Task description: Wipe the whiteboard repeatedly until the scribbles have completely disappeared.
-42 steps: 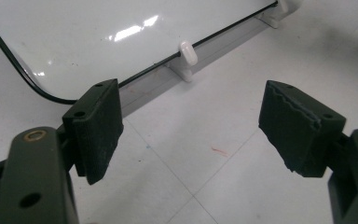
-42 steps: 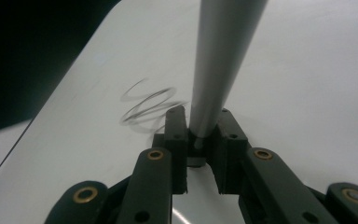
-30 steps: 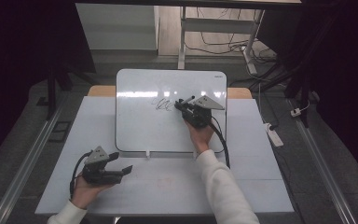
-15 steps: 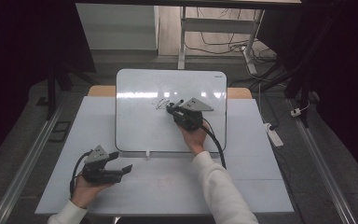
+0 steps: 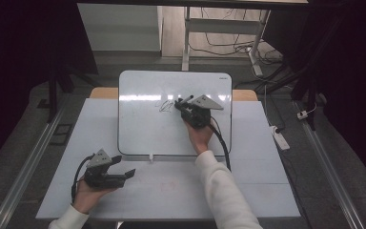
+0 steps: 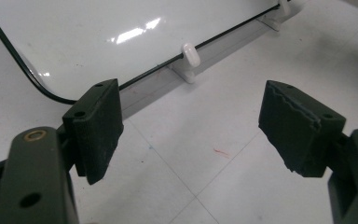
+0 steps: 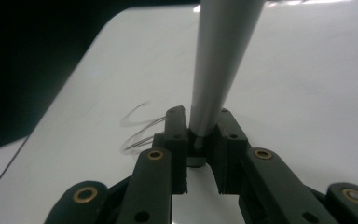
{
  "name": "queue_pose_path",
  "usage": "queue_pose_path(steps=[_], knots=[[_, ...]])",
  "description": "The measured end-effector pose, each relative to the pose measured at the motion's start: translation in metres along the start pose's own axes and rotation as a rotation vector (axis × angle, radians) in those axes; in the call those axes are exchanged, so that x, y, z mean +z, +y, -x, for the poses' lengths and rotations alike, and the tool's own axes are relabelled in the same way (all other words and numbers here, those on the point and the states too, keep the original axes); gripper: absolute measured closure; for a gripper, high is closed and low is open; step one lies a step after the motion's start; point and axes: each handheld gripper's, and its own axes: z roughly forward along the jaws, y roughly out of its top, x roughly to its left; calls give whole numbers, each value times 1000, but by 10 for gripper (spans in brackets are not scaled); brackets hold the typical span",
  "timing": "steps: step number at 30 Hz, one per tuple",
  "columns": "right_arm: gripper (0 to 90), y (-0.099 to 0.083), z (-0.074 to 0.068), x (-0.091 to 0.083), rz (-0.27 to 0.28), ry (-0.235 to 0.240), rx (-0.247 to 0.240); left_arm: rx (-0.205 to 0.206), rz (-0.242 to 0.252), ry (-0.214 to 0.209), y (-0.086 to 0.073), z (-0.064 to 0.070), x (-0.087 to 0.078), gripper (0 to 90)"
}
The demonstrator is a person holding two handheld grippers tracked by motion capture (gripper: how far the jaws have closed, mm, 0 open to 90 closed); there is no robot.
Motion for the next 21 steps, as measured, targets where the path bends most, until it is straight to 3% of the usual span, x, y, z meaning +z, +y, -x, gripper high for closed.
queue_pose_path(steps=[2,5,7,9,11,12,14,15,16,17,20,21], knots=[[780,-1,-5,2,-15,9,-15,0,-4,-2,0,0,1,224],[780,-10,-28,9,-81,99,-115,1,-9,0,0,-1,2,224],[780,-7,-22,9,-77,104,-96,4,-8,1,0,0,1,224],[780,-1,-8,3,-34,25,-44,4,-4,1,0,1,1,224],[780,1,0,0,-19,23,3,3,-4,0,0,0,1,224],[780,-1,-4,1,-33,31,-12,1,-6,0,1,-1,2,224],[780,-10,-20,5,-76,103,-57,-1,-11,0,1,-1,3,224],[780,-13,-27,7,-83,108,-97,0,-12,1,1,-1,4,224],[780,-13,-28,7,-83,101,-112,3,-13,1,1,-1,4,224],[780,-11,-23,7,-69,95,-86,5,-11,1,1,0,3,223],[780,1,-3,2,-4,-13,-5,7,-2,0,0,2,0,223],[780,3,1,2,6,-26,14,5,0,1,1,1,0,224]])
